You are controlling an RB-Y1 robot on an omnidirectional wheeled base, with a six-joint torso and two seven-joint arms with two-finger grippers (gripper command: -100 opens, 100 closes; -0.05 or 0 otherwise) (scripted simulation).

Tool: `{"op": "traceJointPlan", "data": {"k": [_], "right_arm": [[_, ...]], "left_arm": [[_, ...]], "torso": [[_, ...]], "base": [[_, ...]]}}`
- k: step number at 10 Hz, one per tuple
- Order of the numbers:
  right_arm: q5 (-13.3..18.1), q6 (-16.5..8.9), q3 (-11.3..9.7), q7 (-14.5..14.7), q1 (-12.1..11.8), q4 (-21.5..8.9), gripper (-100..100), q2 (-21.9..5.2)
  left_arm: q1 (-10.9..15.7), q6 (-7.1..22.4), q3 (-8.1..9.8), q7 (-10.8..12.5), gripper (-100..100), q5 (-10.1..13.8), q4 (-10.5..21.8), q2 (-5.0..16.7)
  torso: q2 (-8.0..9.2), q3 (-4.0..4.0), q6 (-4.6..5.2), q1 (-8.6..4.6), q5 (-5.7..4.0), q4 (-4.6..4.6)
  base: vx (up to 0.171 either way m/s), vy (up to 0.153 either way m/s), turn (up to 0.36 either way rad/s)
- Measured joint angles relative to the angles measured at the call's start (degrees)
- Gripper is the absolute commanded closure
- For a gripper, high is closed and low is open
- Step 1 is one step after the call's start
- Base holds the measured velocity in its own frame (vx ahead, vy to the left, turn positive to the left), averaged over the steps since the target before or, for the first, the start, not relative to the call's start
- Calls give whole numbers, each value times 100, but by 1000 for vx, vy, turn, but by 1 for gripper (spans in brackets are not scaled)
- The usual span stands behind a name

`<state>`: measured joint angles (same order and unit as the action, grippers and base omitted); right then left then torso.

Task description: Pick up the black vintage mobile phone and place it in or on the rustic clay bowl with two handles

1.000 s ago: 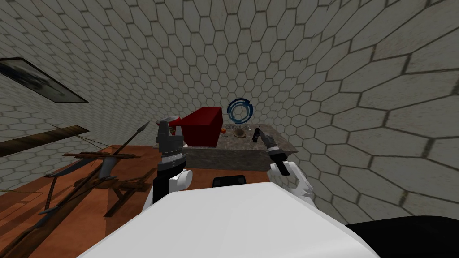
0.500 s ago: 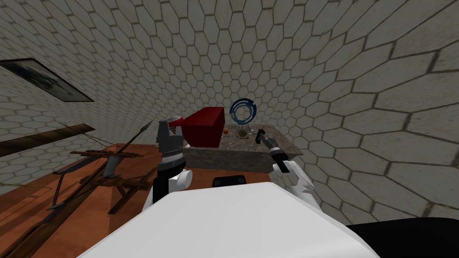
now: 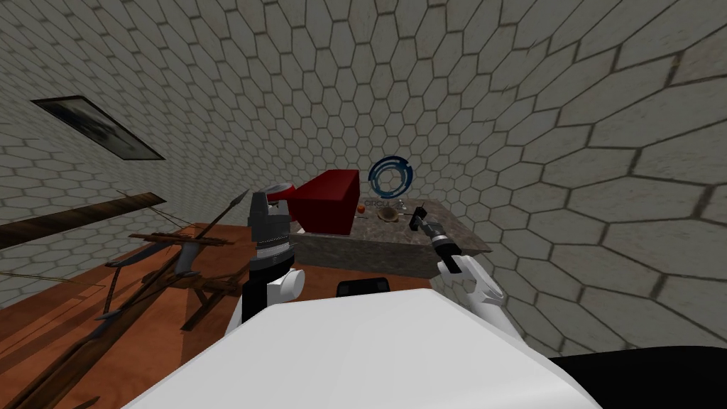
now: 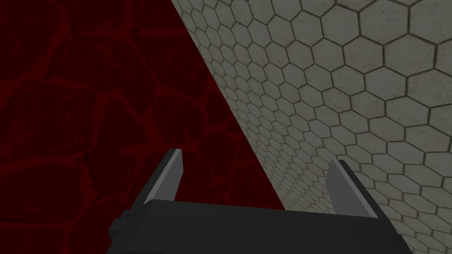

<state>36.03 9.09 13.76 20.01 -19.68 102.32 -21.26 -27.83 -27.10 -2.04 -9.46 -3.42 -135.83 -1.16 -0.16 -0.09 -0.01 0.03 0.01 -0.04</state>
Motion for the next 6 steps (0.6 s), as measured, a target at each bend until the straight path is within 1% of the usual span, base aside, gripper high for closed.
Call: {"op": "traceJointPlan", "data": {"k": [2,4,5,6], "right_arm": [[76,-30,52,268,86,-314,-100,-89],[147,-152,58,480,144,-515,-100,-191],[161,-191,74,553,152,-602,-100,-268],[190,-215,90,635,143,-666,-100,-289]], "left_arm": [[0,0,0,0,0,0,0,0],[0,0,0,0,0,0,0,0],[0,0,0,0,0,0,0,0],[0,0,0,0,0,0,0,0]], "torso": [[-2,-1,0,2,1,0],[-2,-1,0,2,1,0],[-1,0,0,3,1,0],[0,0,0,4,1,0]], "base": [[36,24,60],[34,23,51],[34,25,41],[31,25,37]]}}
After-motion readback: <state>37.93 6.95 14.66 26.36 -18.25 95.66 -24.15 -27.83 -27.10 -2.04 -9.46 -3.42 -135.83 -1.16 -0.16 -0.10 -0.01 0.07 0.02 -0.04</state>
